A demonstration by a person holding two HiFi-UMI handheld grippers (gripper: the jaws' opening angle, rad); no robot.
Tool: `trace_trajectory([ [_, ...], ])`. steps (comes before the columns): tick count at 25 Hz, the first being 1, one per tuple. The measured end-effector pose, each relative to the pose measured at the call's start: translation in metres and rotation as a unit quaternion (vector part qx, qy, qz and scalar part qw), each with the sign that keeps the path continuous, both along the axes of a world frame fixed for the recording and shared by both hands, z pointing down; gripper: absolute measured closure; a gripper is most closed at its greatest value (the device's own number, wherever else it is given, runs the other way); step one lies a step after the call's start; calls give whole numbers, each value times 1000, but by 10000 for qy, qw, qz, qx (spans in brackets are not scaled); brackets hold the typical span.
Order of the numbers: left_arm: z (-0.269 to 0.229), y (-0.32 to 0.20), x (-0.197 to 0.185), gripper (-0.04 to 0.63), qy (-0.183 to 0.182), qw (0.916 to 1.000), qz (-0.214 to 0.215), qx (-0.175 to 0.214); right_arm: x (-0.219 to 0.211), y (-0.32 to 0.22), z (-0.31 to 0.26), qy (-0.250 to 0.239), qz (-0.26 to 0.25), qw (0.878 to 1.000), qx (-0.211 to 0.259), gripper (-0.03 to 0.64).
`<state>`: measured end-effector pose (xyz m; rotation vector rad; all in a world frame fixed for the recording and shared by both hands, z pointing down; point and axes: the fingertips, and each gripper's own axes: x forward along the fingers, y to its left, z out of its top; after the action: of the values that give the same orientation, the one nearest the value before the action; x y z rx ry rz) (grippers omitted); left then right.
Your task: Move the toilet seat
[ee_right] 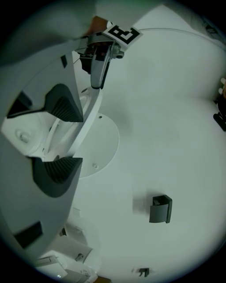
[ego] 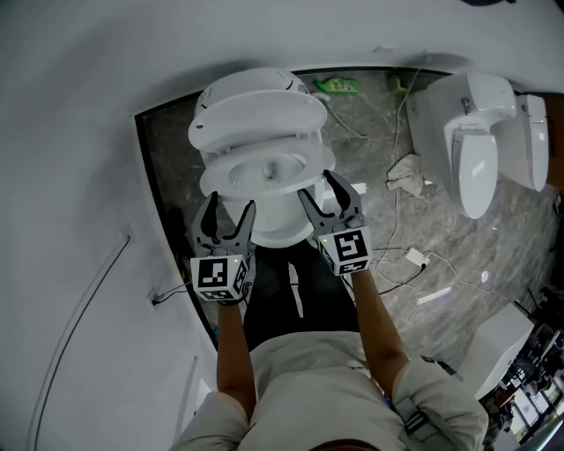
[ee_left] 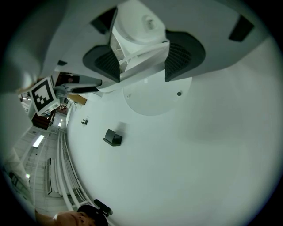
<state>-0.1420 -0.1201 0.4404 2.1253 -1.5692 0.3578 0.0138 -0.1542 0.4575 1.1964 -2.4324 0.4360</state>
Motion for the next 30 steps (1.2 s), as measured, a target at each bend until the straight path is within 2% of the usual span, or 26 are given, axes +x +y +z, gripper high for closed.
trace_trajectory([
  [30, -10, -55, -12, 264, 61, 9996, 140, 238, -10, -49, -6, -39, 261, 9995, 162, 351],
])
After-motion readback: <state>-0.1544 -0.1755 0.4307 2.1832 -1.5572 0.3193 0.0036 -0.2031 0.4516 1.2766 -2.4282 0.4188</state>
